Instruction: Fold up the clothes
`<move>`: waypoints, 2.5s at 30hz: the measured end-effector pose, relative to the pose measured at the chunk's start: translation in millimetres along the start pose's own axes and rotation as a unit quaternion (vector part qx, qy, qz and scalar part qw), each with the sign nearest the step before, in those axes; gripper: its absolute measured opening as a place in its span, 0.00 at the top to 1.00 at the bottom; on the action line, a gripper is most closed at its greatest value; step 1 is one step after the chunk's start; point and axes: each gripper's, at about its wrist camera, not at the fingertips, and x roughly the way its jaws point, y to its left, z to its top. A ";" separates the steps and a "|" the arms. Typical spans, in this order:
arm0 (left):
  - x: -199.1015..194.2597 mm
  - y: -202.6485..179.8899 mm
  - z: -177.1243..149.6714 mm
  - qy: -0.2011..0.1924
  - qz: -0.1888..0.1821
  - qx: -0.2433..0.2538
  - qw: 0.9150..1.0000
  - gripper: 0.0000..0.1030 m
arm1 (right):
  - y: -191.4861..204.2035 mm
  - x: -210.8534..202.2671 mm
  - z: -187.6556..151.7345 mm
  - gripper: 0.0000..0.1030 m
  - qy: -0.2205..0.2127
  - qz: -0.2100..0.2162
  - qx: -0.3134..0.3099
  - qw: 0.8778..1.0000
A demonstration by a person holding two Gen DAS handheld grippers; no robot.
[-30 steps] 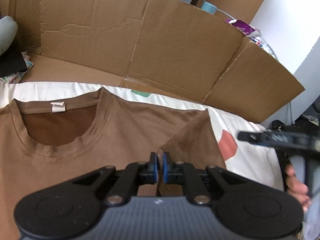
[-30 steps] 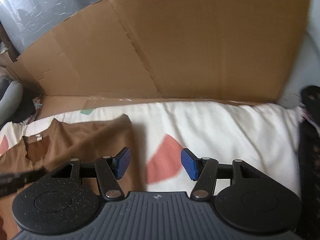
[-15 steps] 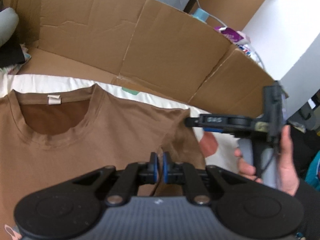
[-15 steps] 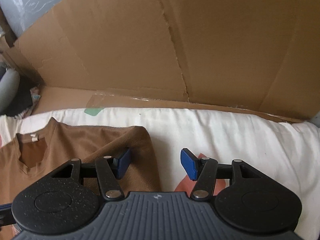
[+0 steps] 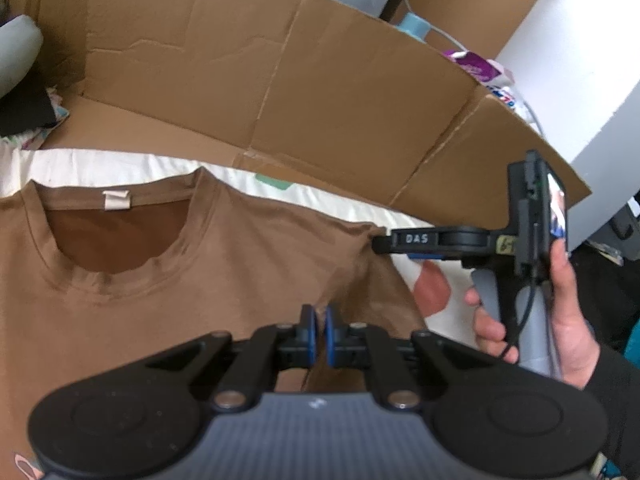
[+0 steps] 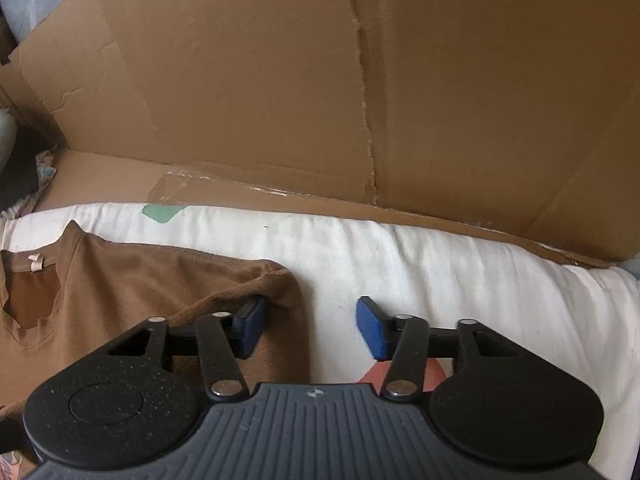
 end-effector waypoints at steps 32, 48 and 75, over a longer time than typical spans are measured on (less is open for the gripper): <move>39.3 50.0 0.7 0.014 0.043 -0.072 0.996 0.98 | 11.6 -3.2 7.0 0.68 -0.003 0.028 -0.051 0.998; 60.5 66.6 -2.7 0.033 0.036 -0.094 0.994 0.95 | 17.8 8.7 7.3 0.70 0.010 -0.024 -0.074 0.997; 21.0 -17.4 -47.2 0.051 -0.009 0.001 0.999 0.63 | -18.4 -110.1 -105.2 0.78 0.019 0.044 -0.095 0.994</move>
